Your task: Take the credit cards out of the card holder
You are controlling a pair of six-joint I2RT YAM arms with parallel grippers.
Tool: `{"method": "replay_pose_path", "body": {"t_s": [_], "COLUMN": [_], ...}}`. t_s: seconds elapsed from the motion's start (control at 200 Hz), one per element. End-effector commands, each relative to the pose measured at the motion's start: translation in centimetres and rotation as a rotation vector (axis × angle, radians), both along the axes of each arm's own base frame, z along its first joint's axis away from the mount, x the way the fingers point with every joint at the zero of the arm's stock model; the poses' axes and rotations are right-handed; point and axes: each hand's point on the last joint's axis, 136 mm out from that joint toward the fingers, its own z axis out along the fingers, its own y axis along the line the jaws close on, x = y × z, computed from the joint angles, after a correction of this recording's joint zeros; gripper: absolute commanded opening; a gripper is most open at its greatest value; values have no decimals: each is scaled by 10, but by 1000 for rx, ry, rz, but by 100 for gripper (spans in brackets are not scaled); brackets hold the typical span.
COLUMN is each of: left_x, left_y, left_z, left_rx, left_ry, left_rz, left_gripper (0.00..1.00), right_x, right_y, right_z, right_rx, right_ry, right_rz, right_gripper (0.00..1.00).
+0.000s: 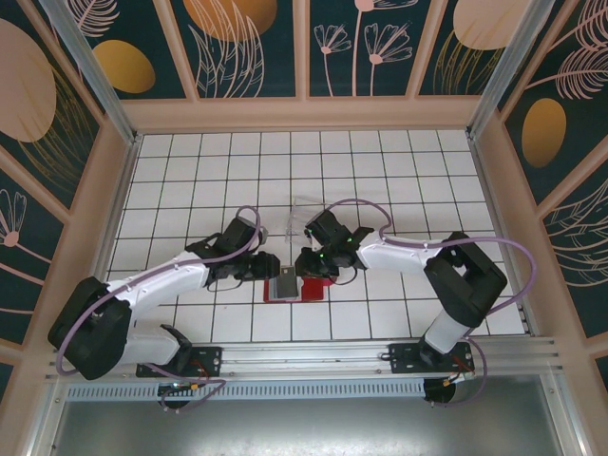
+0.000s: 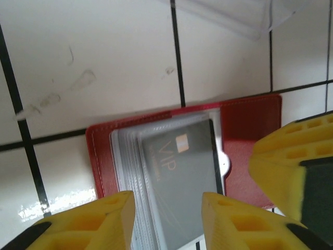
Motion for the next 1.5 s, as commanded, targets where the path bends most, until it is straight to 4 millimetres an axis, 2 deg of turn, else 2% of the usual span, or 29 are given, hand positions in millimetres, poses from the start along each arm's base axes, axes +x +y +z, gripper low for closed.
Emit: {"method": "replay_pose_path", "body": {"t_s": [0.0, 0.145, 0.44, 0.56, 1.011, 1.491], "left_x": [-9, -11, -16, -17, -25, -27], "left_y": [0, -5, -4, -4, 3, 2], "left_z": [-10, -15, -31, -35, -53, -57], "left_rx": [4, 7, 53, 60, 111, 110], "left_ry": [46, 59, 95, 101, 139, 154], "left_rz": [29, 27, 25, 24, 12, 4], "left_gripper": [38, 36, 34, 34, 21, 17], "right_x": [3, -1, -5, -6, -13, -19], "right_y": [12, 10, 7, 6, 9, 12], "right_z": [9, 0, -17, -20, -32, -38], "right_rx": [61, 58, 42, 38, 83, 135], "right_ry": [14, 31, 61, 64, 100, 133], "right_rz": [4, 8, 10, 17, 24, 25], "right_gripper": [22, 22, 21, 21, 21, 17]}}
